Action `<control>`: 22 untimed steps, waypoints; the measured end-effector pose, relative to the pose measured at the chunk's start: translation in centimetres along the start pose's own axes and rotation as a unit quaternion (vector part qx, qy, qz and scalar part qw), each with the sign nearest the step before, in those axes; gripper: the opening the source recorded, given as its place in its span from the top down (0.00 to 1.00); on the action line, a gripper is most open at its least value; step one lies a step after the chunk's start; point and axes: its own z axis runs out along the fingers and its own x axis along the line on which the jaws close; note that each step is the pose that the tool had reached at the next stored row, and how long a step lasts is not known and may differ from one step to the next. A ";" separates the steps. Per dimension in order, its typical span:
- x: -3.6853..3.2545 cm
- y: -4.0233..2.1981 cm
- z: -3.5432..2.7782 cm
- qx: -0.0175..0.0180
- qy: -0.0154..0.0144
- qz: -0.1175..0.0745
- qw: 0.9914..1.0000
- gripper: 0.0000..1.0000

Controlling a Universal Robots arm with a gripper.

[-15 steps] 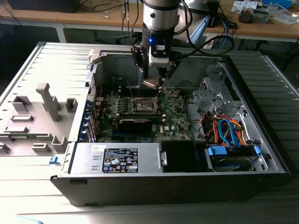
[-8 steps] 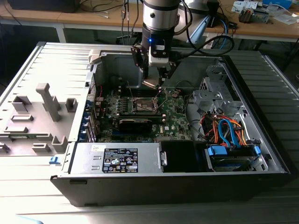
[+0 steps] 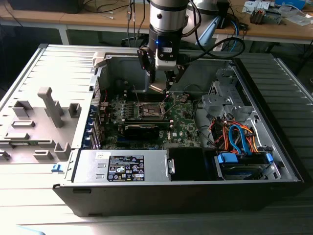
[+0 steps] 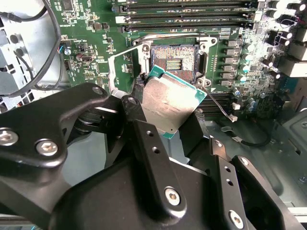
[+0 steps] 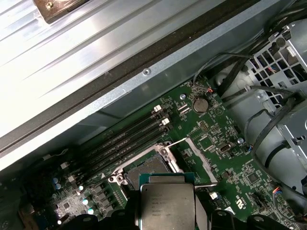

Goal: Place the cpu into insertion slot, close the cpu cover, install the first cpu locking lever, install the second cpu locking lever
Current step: 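Place the cpu into insertion slot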

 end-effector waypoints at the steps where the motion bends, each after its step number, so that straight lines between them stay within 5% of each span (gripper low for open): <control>1: 0.00 0.00 0.00 0.000 0.000 0.000 1.000 0.45; 22: 0.00 -0.01 0.05 0.000 -0.001 0.016 1.000 0.45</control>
